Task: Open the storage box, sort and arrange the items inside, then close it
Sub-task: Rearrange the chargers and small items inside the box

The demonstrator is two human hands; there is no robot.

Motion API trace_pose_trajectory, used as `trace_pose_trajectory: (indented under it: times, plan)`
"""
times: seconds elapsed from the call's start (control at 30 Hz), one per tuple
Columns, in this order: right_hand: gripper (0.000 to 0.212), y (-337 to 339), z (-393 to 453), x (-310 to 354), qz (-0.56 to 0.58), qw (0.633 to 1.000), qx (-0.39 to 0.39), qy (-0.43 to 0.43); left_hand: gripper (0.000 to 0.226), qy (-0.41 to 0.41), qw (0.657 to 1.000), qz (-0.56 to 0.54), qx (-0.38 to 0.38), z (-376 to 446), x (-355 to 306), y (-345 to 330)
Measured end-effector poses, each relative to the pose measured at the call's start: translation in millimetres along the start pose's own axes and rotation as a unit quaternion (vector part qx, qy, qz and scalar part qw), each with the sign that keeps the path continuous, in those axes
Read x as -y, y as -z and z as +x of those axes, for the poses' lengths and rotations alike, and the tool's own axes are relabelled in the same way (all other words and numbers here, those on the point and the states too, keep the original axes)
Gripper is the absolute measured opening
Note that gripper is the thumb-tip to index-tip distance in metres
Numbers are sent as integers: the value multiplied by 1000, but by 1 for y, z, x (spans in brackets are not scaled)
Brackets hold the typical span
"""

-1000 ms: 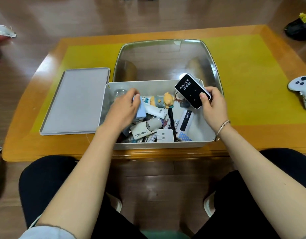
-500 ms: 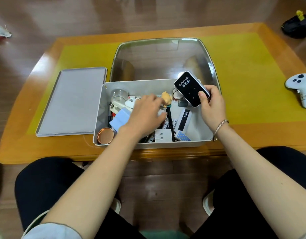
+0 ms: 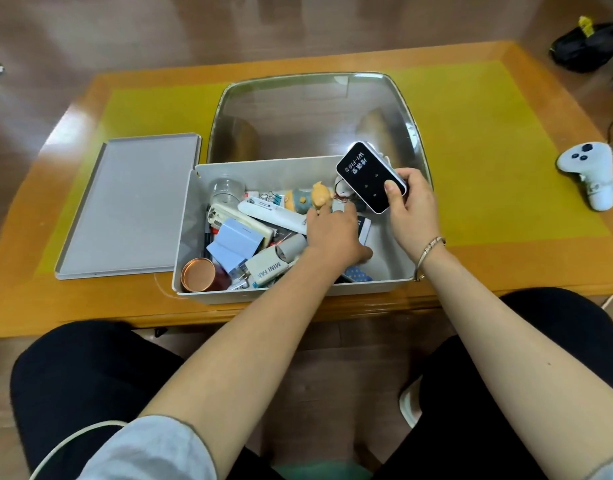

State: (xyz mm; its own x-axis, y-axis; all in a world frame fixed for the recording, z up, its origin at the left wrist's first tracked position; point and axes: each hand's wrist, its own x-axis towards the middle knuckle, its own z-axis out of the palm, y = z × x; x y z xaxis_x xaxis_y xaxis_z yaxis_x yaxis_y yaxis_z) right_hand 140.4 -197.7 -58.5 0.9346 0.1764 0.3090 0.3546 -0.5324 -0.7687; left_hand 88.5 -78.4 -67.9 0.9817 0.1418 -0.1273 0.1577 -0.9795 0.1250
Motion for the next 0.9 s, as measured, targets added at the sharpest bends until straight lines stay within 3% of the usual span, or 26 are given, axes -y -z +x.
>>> trace_pose_trajectory:
  times: [0.27,0.47,0.6,0.77,0.9]
  plan:
    - [19,1,-1,0,8,1000,-7,3,58,30,993,-99,-64,-18,27,18]
    - [19,1,-1,1,7,1000,-8,5,57,84,953,-260,-133,-33,65,52]
    - [20,2,-2,2,4,1000,-2,4,57,158,958,-203,-129,-28,99,59]
    - [20,3,-2,3,-1,1000,0,1,47,228,969,-46,-81,-26,113,45]
    - [20,2,-3,5,-3,1000,3,-1,39,219,969,38,-104,-28,108,40]
